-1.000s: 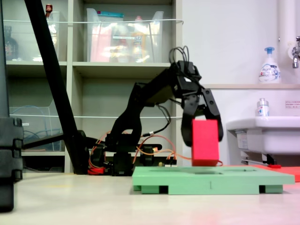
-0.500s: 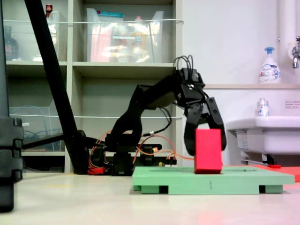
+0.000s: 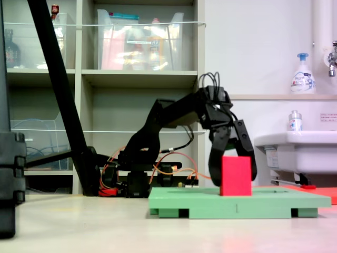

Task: Put the square block into the corresponding hole

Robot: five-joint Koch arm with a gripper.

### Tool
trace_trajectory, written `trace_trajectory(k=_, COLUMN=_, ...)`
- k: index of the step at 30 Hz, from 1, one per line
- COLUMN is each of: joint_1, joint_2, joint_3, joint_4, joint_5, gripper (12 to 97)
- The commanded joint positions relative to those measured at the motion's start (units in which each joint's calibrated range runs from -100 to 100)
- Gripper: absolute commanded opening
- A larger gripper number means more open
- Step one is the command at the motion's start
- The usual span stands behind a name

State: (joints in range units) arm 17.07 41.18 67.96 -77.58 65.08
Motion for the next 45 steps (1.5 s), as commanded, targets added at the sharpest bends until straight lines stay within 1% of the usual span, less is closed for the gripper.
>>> trace_trajectory(k=1, joint_1=-0.24, joint_2=2.54, joint_3=1.43, joint_4=7.91, joint_5=0.44, gripper=33.8)
trace_trajectory(k=2, joint_1=-0.24, joint_2=2.96, joint_3=1.43, joint_4=8.68, joint_5=0.44, gripper=39.2)
trace_trajectory(k=4, joint_1=-0.34, joint_2=4.07, joint_3=1.43, joint_4=9.45, joint_5=0.44, gripper=53.0)
trace_trajectory(k=5, joint_1=-0.34, joint_2=4.35, joint_3=1.43, joint_4=9.55, joint_5=0.39, gripper=57.1)
trace_trajectory(k=6, joint_1=-0.34, joint_2=4.63, joint_3=1.43, joint_4=9.55, joint_5=0.44, gripper=59.2)
trace_trajectory(k=7, joint_1=-0.39, joint_2=4.63, joint_3=1.43, joint_4=9.55, joint_5=0.44, gripper=63.7)
trace_trajectory(k=11, joint_1=-0.39, joint_2=4.21, joint_3=1.63, joint_4=9.65, joint_5=0.49, gripper=95.0)
trace_trajectory(k=12, joint_1=-0.34, joint_2=3.10, joint_3=1.63, joint_4=9.55, joint_5=0.49, gripper=95.8)
trace_trajectory(k=16, joint_1=-0.39, joint_2=-4.58, joint_3=1.63, joint_4=7.05, joint_5=0.49, gripper=95.8)
trace_trajectory(k=20, joint_1=0.00, joint_2=-17.85, joint_3=1.63, joint_4=4.64, joint_5=0.39, gripper=95.6)
trace_trajectory(k=22, joint_1=0.00, joint_2=-27.77, joint_3=1.63, joint_4=2.23, joint_5=-0.10, gripper=95.6)
trace_trajectory(k=25, joint_1=-0.10, joint_2=-43.83, joint_3=1.63, joint_4=-0.46, joint_5=-6.20, gripper=95.2)
trace_trajectory(k=27, joint_1=-0.49, joint_2=-54.17, joint_3=1.63, joint_4=-2.58, joint_5=-12.41, gripper=83.3)
trace_trajectory(k=29, joint_1=-1.76, joint_2=-63.94, joint_3=1.63, joint_4=-2.77, joint_5=-22.66, gripper=77.5)
trace_trajectory(k=30, joint_1=-2.15, joint_2=-67.85, joint_3=1.63, joint_4=-2.77, joint_5=-29.50, gripper=72.6)
trace_trajectory(k=31, joint_1=-3.03, joint_2=-72.88, joint_3=1.63, joint_4=-2.10, joint_5=-33.55, gripper=69.5)
trace_trajectory(k=32, joint_1=-4.30, joint_2=-75.53, joint_3=1.63, joint_4=-0.17, joint_5=-34.53, gripper=66.9)
trace_trajectory(k=33, joint_1=-5.86, joint_2=-77.77, joint_3=1.63, joint_4=1.75, joint_5=-35.31, gripper=66.4)
trace_trajectory(k=37, joint_1=-11.67, joint_2=-82.38, joint_3=1.63, joint_4=2.52, joint_5=-46.30, gripper=66.4)
trace_trajectory(k=39, joint_1=-14.90, joint_2=-82.24, joint_3=1.43, joint_4=4.54, joint_5=-48.94, gripper=66.2)
trace_trajectory(k=41, joint_1=-16.51, joint_2=-82.38, joint_3=-0.26, joint_4=4.83, joint_5=-50.55, gripper=66.2)
trace_trajectory(k=43, joint_1=-18.41, joint_2=-85.59, joint_3=-6.64, joint_4=4.83, joint_5=-51.09, gripper=66.2)
trace_trajectory(k=44, joint_1=-19.78, joint_2=-90.34, joint_3=-15.22, joint_4=6.85, joint_5=-51.18, gripper=66.2)
trace_trajectory(k=45, joint_1=-20.46, joint_2=-97.60, joint_3=-27.78, joint_4=14.27, joint_5=-51.23, gripper=66.1)
